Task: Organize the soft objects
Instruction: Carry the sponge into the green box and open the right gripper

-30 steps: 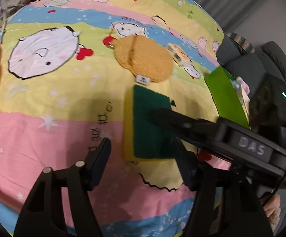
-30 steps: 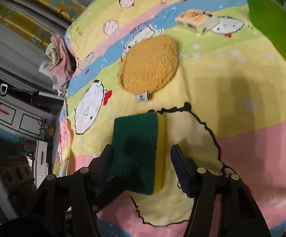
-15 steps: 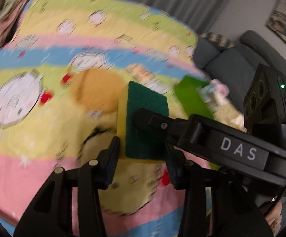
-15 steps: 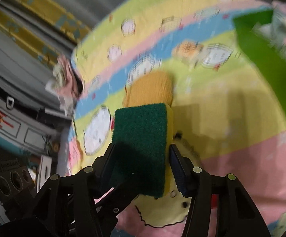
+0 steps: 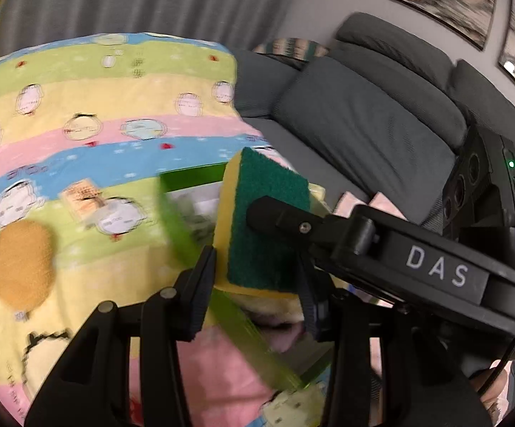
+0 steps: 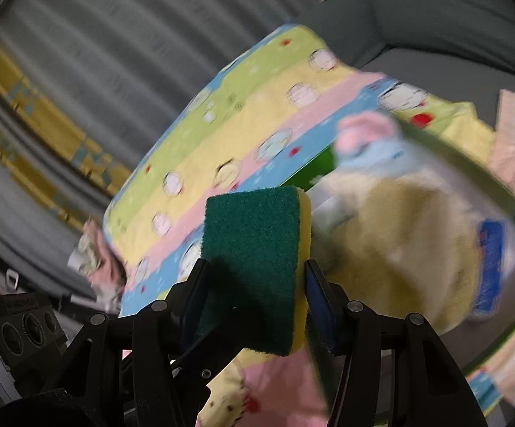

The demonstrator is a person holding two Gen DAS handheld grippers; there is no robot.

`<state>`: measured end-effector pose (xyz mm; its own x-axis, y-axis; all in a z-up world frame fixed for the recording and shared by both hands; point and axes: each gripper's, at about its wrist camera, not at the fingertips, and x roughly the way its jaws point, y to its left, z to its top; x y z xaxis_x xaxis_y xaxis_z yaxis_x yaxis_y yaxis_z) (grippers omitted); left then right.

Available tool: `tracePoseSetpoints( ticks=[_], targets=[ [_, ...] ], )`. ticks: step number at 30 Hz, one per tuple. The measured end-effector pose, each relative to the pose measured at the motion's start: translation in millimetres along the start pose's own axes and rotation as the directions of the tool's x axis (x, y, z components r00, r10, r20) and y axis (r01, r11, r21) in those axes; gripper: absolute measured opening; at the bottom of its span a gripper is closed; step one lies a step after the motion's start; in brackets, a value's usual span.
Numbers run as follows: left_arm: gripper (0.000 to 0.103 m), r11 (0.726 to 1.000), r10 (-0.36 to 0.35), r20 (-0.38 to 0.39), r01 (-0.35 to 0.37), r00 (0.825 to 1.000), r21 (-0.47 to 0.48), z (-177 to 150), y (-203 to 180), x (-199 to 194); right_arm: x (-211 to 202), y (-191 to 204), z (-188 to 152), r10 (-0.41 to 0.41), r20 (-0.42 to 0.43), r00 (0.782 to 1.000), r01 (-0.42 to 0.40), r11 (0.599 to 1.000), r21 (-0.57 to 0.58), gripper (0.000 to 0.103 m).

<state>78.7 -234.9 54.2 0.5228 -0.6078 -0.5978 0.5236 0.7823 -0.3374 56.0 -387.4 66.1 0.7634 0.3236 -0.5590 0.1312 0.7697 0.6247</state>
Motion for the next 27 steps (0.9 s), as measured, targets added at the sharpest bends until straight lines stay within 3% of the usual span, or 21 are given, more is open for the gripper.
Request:
tracePoseSetpoints(
  ticks=[7,17,27],
  targets=[
    [0.041,0.994,-0.104,-0.088,0.106,0.991,0.009,8.6,-29.6,53.3,-16.0,-49.2,21.0,-0.129,0.057,0.99,0.123,0.988,0.094,0.056],
    [0.041,0.995,-0.1,-0.219,0.096,0.971,-0.025,5.3,-35.2,99.4,1.7,-90.1,30.8,-0.244,-0.006,0.97,0.242,0.959,0.144,0.056],
    [0.043,0.996,-0.083,-0.27,0.068,0.959,-0.065,1.5,-27.4,109.8,18.6,-100.0,28.7,-0.267,-0.055,0.962,0.272,0.95,0.152,0.056]
  ],
)
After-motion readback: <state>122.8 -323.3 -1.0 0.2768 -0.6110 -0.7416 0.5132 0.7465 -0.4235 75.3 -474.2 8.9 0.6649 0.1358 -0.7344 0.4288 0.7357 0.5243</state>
